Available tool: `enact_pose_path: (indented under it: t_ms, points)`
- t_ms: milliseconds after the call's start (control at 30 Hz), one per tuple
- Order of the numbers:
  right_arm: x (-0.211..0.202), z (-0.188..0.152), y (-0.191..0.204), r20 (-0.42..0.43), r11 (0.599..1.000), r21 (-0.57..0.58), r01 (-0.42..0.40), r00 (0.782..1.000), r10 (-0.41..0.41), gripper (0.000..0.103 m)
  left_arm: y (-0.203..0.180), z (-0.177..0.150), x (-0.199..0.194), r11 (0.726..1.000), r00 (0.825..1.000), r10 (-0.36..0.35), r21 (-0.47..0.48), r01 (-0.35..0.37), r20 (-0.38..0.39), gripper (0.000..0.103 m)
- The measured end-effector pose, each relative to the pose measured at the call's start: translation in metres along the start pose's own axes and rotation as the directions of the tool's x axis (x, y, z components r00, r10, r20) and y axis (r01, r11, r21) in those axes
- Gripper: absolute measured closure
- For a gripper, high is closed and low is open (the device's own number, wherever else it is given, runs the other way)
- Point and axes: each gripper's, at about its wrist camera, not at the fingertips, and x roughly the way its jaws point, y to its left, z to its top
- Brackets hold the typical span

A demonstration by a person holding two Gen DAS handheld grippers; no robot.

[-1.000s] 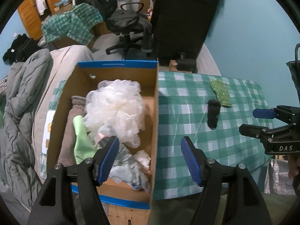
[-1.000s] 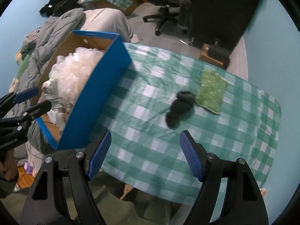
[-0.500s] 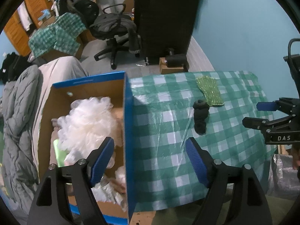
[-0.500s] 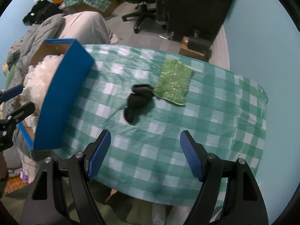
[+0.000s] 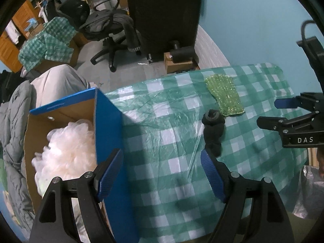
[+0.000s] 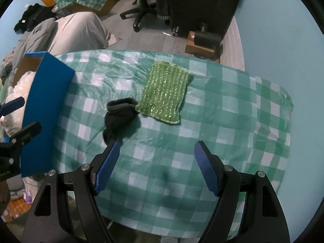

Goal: Organize soft objects
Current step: 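Move both tools back over the black sock and green scrubber, then grasp the black sock with the left tool while the right tool grasps the green glittery scrubber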

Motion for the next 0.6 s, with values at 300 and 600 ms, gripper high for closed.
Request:
enact_pose_path:
  t_ms: [300,600]
  points:
    - [0.038,0.033,-0.002,-0.017,0.999,-0.038,0.015,1.000,-0.016,0.026,-0.012,0.015,0.029,0.998,0.999,0.023,0.065,-0.021,-0.029,0.023]
    - [0.078,0.063,-0.009,-0.048,1.000,0.008,0.014,0.999,-0.014,0.027,-0.024,0.019,0.057,0.998,0.998,0.006,0.070,-0.002,-0.056,0.023]
